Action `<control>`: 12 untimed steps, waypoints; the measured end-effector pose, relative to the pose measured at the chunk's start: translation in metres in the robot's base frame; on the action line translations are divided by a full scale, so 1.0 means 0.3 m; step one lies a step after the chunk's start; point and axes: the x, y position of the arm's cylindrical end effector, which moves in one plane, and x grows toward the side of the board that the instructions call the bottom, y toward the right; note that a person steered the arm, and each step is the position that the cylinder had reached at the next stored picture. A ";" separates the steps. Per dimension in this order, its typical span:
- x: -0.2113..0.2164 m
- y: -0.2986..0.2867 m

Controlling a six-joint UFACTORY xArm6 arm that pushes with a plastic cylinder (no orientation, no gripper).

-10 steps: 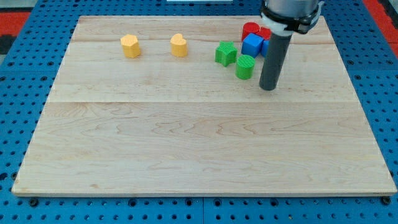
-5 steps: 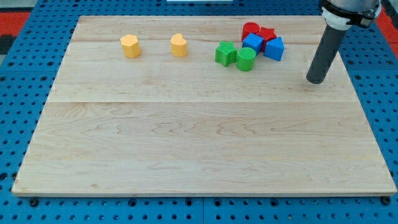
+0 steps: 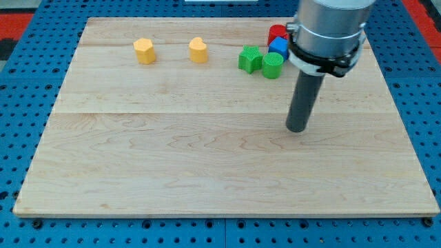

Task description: Slide the yellow blocks into group of blocks

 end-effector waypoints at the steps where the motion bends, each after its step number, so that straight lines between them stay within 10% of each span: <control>1: -0.040 -0.178; 3: -0.221 -0.720; 6: -0.605 -0.572; 7: -0.616 -0.206; 12: -0.524 -0.974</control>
